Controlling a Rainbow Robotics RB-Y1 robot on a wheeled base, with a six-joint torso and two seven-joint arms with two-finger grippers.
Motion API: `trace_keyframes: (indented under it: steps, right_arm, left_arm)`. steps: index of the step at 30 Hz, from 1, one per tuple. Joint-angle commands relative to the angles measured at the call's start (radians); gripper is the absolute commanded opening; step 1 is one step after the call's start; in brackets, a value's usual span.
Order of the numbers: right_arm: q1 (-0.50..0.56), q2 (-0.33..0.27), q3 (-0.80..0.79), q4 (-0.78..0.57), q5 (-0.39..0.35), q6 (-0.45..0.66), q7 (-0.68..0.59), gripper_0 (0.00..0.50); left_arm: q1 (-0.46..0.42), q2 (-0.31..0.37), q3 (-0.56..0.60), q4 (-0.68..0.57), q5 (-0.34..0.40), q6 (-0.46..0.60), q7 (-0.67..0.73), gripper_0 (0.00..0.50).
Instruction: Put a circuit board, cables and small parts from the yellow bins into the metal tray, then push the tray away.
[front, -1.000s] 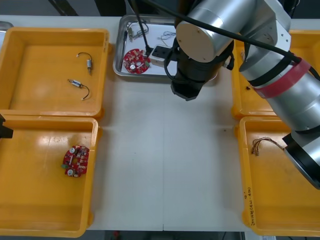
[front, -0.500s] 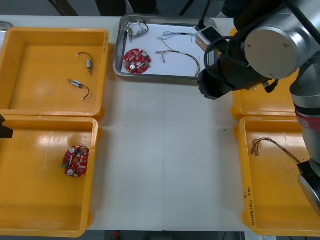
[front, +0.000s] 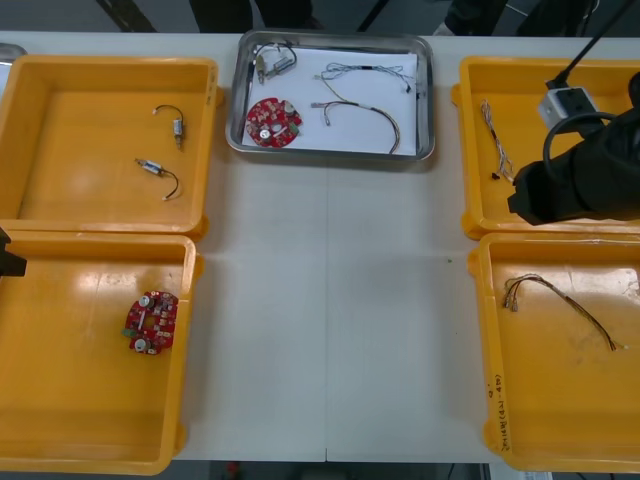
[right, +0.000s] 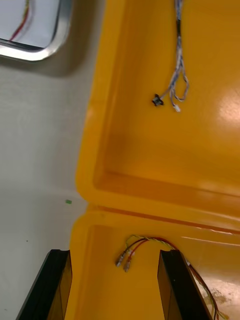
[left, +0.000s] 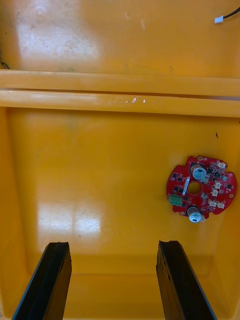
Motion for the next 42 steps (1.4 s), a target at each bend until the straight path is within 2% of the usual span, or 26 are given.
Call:
trace_keyframes:
  steps: [1, 6, 15, 25, 42]
  right_arm:
    - [0.076, -0.056, -0.114, -0.049, -0.037, 0.003, 0.020, 0.500]
    - [0.144, -0.080, -0.230, -0.049, -0.104, 0.003, 0.040, 0.500]
    - [0.237, -0.096, -0.345, -0.049, -0.113, 0.003, 0.084, 0.500]
    - [0.311, -0.125, -0.348, -0.026, -0.116, 0.003, 0.122, 0.500]
    - [0.326, -0.125, -0.350, -0.006, -0.152, 0.003, 0.116, 0.500]
  left_arm:
    - [-0.020, 0.030, 0.027, -0.026, 0.007, 0.006, -0.039, 0.500]
    - [-0.020, 0.030, 0.027, -0.026, 0.007, 0.006, -0.039, 0.500]
    - [-0.020, 0.030, 0.027, -0.026, 0.007, 0.006, -0.039, 0.500]
    - [-0.020, 0.030, 0.027, -0.026, 0.007, 0.006, -0.039, 0.500]
    - [-0.020, 0.030, 0.027, -0.026, 0.007, 0.006, -0.039, 0.500]
